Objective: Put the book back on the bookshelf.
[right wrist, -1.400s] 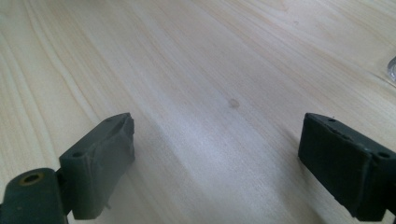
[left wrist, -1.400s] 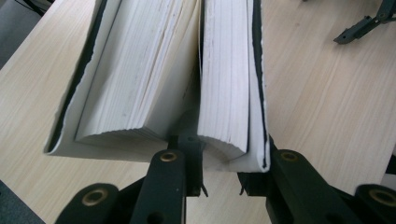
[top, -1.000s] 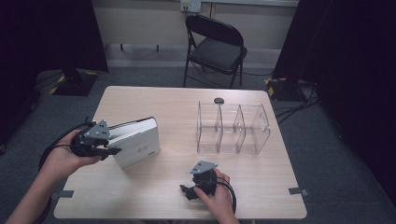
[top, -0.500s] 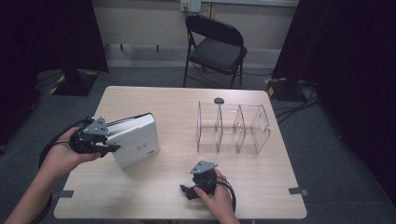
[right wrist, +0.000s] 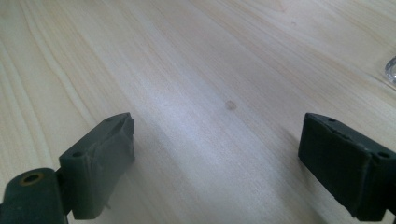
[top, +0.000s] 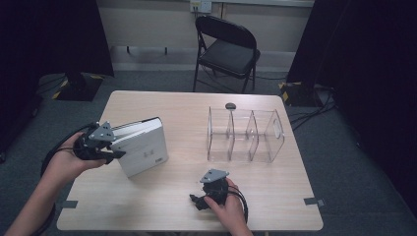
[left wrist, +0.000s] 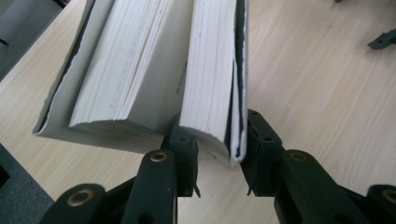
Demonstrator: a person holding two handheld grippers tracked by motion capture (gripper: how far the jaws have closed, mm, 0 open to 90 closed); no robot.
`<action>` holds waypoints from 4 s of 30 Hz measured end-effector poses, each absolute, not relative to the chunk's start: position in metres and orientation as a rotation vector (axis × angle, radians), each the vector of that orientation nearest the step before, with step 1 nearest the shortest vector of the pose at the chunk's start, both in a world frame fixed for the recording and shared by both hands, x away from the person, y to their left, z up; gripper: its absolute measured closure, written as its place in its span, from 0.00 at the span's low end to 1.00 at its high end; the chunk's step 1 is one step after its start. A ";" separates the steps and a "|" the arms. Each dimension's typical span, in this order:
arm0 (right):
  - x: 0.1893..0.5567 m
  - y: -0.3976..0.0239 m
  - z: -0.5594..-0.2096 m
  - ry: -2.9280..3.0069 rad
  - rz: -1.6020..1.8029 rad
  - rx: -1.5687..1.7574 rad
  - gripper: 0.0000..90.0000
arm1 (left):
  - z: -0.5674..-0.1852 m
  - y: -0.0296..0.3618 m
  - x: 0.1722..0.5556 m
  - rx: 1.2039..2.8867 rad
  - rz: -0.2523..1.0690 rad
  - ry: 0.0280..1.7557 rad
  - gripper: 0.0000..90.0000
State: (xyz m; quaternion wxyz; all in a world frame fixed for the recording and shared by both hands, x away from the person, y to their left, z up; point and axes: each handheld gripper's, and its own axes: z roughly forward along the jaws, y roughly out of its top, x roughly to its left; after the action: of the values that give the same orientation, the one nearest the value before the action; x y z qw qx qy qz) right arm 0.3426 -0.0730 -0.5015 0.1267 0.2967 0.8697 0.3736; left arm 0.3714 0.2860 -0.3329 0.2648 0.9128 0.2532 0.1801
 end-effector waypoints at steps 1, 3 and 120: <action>0.343 -0.073 -0.501 2.533 1.088 0.862 0.11 | -0.333 0.287 0.372 2.461 0.487 0.689 0.76; 0.344 -0.073 -0.502 2.534 1.090 0.844 0.11 | -0.334 0.288 0.372 2.465 0.491 0.689 0.76; 0.484 0.071 -0.311 2.868 0.756 0.145 0.19 | -0.500 0.298 0.315 2.215 0.327 0.779 0.16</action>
State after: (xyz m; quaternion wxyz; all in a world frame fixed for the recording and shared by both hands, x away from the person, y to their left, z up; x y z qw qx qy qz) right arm 0.4840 0.0712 -0.3108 0.0861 0.0488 0.9623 0.2535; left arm 0.3151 0.2984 -0.5004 0.3761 0.8657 0.3046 0.1280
